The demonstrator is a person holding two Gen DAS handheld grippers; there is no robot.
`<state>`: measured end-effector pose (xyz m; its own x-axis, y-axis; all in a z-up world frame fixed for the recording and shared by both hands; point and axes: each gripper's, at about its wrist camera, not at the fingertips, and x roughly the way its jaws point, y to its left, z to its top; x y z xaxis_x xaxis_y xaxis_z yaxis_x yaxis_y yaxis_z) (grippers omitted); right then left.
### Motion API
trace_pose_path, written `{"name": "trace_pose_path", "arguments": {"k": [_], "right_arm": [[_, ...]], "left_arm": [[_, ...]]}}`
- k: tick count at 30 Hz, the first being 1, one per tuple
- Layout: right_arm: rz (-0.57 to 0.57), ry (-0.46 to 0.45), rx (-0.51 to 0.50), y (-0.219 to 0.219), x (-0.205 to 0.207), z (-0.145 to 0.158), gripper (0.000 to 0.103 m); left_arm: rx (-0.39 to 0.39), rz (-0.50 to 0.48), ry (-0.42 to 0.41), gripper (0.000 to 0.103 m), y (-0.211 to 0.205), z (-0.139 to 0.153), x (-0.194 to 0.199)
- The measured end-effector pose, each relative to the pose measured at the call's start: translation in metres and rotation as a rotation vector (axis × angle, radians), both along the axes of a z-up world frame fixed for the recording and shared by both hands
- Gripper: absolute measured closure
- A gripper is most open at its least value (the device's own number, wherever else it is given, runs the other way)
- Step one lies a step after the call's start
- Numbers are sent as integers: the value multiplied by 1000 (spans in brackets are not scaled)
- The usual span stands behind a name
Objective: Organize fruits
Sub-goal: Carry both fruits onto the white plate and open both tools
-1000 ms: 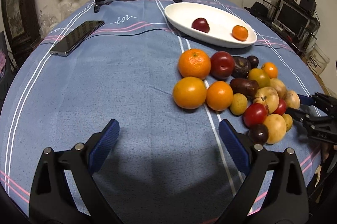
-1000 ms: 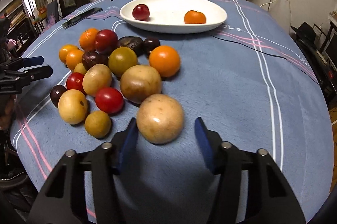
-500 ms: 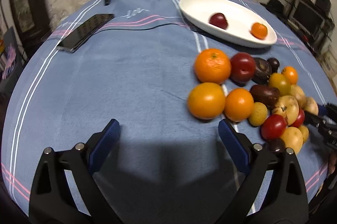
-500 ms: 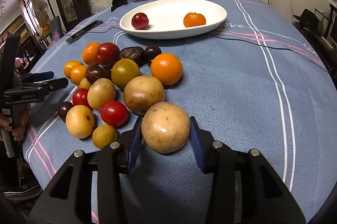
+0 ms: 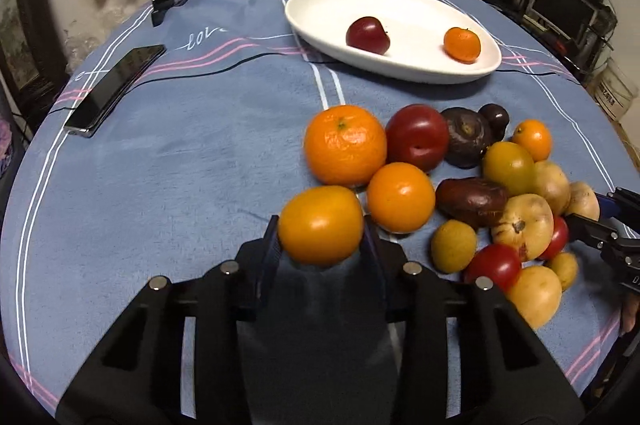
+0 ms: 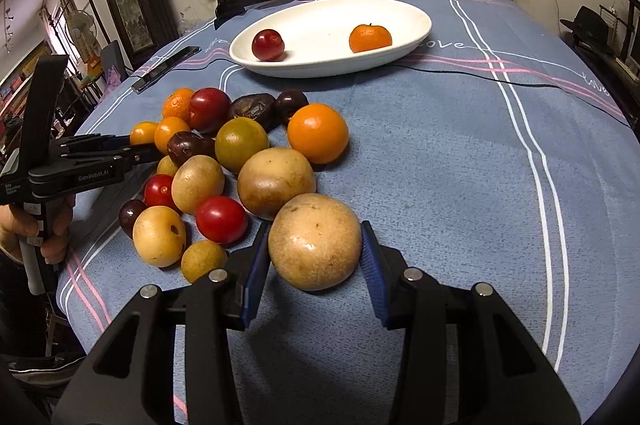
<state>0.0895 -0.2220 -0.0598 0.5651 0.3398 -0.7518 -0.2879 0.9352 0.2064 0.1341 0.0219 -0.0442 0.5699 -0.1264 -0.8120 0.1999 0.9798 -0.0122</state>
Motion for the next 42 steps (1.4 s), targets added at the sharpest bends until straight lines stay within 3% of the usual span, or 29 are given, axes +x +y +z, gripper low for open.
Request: {"name": "trace_pose_path", "arguments": {"k": [9,16,21,28,32,35,38,42], "right_arm": [[-5,-27,15,-2,-4,4,59],[-39,-118,40,-12,-13,19,59],[-87,-239,97,-25,-8,58,59],[-119,-378,102,-16,28,109,59],[-110,-350,62,5,78,115,59],[-149,-295,88,11,121,104,59],[-179,-218,131,15,146,78,59],[-159,-149,110,20,158,54,59]], "left_arm": [[-13,12,-32,64,-5,11,-20],[-46,14,-129,63,5,46,-28],[-80,41,-200,63,7,71,-11],[-98,-15,-262,63,-20,102,28],[-89,-20,-277,63,-34,110,62],[-94,-10,-277,63,-40,104,92],[-74,13,-220,63,-46,83,120],[-45,44,-137,63,-43,49,143]]}}
